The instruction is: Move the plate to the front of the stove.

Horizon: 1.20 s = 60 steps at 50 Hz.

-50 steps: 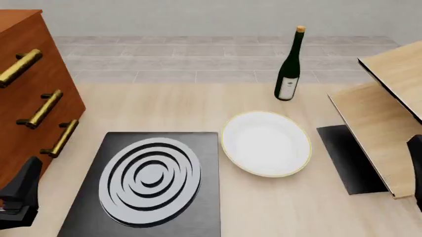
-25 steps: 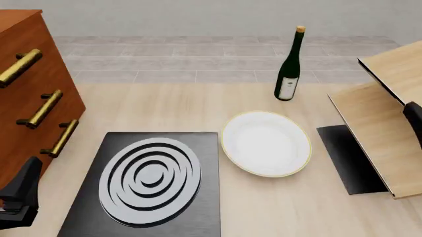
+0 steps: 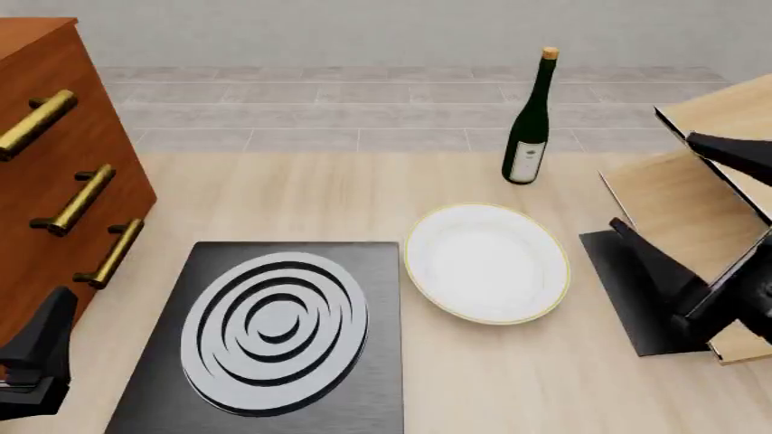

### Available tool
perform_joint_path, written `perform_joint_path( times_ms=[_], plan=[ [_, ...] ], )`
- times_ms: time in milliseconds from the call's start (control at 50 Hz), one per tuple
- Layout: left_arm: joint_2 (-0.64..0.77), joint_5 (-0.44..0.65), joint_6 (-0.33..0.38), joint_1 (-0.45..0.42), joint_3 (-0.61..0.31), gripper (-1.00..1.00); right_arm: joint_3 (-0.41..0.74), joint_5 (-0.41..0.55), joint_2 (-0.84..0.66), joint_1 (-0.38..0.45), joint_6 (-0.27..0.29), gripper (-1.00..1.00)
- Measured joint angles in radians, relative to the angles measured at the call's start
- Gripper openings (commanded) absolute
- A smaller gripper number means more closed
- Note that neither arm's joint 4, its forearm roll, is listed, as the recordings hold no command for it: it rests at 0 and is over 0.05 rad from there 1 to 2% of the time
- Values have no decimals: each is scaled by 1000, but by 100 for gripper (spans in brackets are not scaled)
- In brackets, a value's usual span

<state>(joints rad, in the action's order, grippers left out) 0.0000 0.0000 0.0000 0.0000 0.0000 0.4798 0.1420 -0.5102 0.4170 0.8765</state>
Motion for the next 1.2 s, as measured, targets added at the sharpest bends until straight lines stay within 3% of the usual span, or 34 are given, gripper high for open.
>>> perform_joint_path(
  times_ms=[200, 440, 920, 1200],
  plan=[
    [0, 0, 0, 0, 0, 100, 10, 27, -103, 41, 59, 100],
    [0, 0, 0, 0, 0, 100, 15, 57, -229, 85, 90, 100],
    [0, 0, 0, 0, 0, 100, 21, 117, -401, 129, 99, 100],
    [0, 0, 0, 0, 0, 100, -14, 95, -485, 132, 125, 100]
  ],
)
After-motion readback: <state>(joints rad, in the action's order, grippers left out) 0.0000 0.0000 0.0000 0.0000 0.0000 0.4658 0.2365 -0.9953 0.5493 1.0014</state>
